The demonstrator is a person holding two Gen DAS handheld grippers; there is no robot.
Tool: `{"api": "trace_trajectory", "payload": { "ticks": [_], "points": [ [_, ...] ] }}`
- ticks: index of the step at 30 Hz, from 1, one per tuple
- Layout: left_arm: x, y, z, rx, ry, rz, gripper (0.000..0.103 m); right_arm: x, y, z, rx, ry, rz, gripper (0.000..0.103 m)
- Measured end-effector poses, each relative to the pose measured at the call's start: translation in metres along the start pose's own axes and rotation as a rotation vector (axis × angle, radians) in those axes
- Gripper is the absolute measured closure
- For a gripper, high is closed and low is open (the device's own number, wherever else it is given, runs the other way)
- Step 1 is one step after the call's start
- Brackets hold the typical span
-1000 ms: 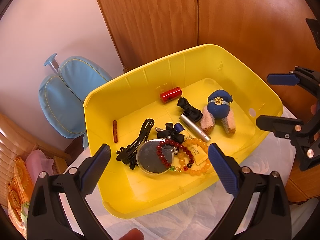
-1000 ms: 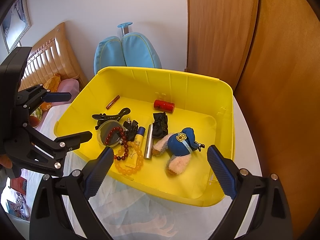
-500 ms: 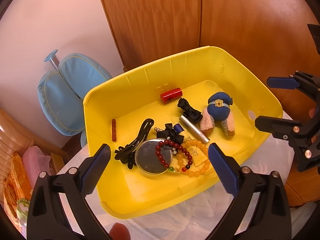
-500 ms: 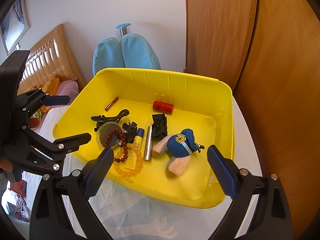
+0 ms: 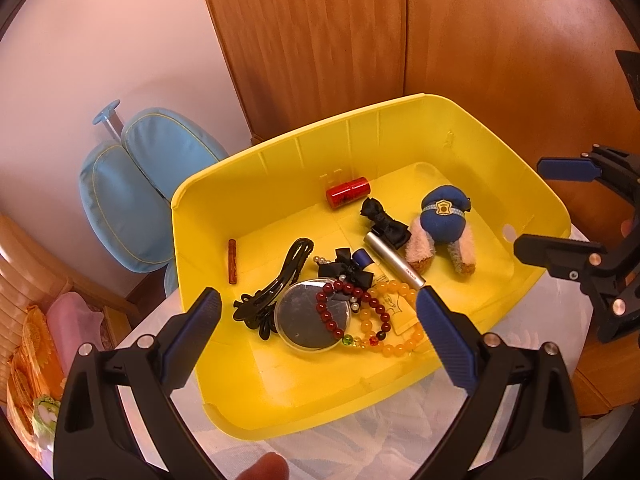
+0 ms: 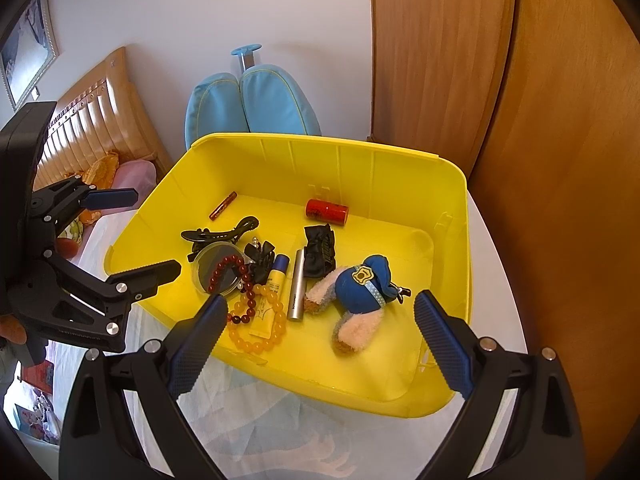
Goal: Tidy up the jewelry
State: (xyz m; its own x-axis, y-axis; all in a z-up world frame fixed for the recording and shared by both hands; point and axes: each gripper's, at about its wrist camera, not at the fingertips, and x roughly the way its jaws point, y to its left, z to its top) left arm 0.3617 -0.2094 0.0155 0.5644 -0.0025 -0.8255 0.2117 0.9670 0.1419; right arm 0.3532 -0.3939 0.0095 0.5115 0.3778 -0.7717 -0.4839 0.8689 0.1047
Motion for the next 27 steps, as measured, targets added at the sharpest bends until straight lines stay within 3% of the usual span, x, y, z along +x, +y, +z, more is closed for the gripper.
{"api": "trace_trajectory", "payload": {
  "ticks": [27],
  "points": [
    [-0.0026,0.0037,0.0009,-0.032,-0.002,-0.015,0.008,-0.0017,0.0027,-0.0052,-0.002,0.004,-0.004,0.008]
  ]
}}
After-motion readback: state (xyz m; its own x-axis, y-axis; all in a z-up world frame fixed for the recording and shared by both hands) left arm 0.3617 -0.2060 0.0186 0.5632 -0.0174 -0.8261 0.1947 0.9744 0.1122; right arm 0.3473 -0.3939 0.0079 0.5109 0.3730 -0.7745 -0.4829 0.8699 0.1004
